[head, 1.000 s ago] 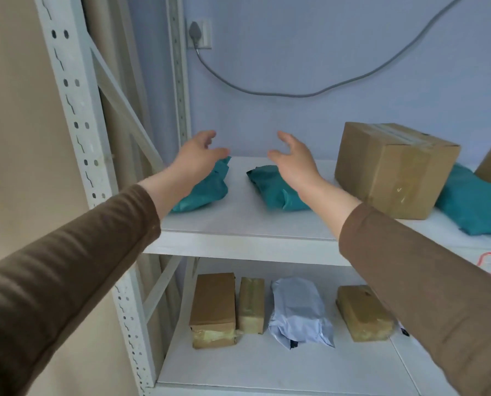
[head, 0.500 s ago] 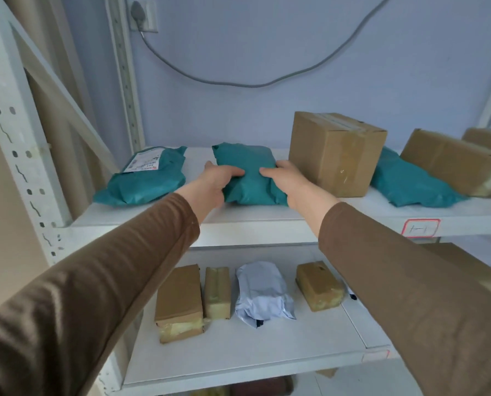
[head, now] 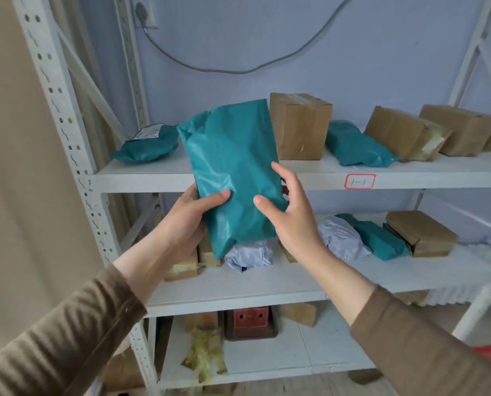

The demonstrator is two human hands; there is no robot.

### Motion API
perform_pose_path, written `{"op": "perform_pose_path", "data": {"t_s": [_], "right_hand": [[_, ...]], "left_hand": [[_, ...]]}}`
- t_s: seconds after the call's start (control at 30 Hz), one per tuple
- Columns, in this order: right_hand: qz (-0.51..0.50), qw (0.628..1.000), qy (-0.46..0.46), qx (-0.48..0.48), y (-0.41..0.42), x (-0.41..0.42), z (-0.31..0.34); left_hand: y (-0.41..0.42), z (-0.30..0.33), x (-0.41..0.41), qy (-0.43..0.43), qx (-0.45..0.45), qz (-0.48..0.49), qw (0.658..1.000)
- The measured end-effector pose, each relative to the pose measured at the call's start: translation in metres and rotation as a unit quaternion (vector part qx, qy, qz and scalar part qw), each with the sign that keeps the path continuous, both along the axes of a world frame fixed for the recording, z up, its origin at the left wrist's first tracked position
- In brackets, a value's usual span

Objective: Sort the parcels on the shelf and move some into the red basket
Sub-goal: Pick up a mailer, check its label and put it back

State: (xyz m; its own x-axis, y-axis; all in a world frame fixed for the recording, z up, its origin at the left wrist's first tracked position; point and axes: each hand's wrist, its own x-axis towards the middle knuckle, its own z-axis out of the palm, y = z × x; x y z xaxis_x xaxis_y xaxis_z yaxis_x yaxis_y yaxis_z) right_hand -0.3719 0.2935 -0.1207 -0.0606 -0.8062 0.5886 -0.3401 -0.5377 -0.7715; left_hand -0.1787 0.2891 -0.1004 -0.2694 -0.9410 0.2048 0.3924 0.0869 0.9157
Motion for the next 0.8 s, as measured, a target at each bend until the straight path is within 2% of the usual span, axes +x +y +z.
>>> {"op": "perform_pose_path", "data": {"t_s": [0.17, 0.23, 0.3, 0.37, 0.43, 0.53, 0.6, 0.63, 0.67, 0.73, 0.8], "right_hand": [[-0.043, 0.989, 0.137, -0.036, 0.047, -0.015, -0.022], [-0.073, 0.982, 0.172, -0.014, 0.056, -0.017, -0.023], [-0.08, 0.981, 0.176, 0.002, 0.066, -0.015, -0.023], [0.004, 0.993, 0.11, 0.047, 0.08, -0.007, -0.018], [0.138, 0.985, -0.015, 0.105, 0.088, 0.0, -0.01], [0.172, 0.967, -0.118, 0.144, 0.085, -0.001, -0.004], [0.186, 0.955, -0.156, 0.167, 0.083, -0.006, -0.003], [0.188, 0.949, -0.179, 0.178, 0.08, -0.009, -0.004], [0.185, 0.941, -0.209, 0.19, 0.078, -0.014, -0.004], [0.18, 0.917, -0.277, 0.224, 0.071, -0.027, -0.005], [0.199, 0.891, -0.31, 0.265, 0.067, -0.038, -0.003]], "left_hand": [[0.049, -0.023, -0.009, -0.021, 0.055, 0.001, 0.998], [0.06, -0.025, -0.014, -0.026, 0.049, 0.023, 0.998], [0.068, -0.024, -0.022, -0.066, 0.011, 0.087, 0.994], [0.073, -0.023, -0.031, -0.149, -0.065, 0.175, 0.971], [0.08, -0.022, -0.041, -0.252, -0.18, 0.225, 0.924], [0.087, -0.028, -0.054, -0.416, -0.284, 0.208, 0.839], [0.092, -0.03, -0.059, -0.464, -0.304, 0.172, 0.814], [0.093, -0.029, -0.059, -0.455, -0.299, 0.14, 0.827], [0.093, -0.026, -0.058, -0.421, -0.284, 0.104, 0.855], [0.092, -0.019, -0.052, -0.305, -0.259, 0.062, 0.914], [0.085, -0.015, -0.045, -0.228, -0.274, 0.134, 0.925]]}}
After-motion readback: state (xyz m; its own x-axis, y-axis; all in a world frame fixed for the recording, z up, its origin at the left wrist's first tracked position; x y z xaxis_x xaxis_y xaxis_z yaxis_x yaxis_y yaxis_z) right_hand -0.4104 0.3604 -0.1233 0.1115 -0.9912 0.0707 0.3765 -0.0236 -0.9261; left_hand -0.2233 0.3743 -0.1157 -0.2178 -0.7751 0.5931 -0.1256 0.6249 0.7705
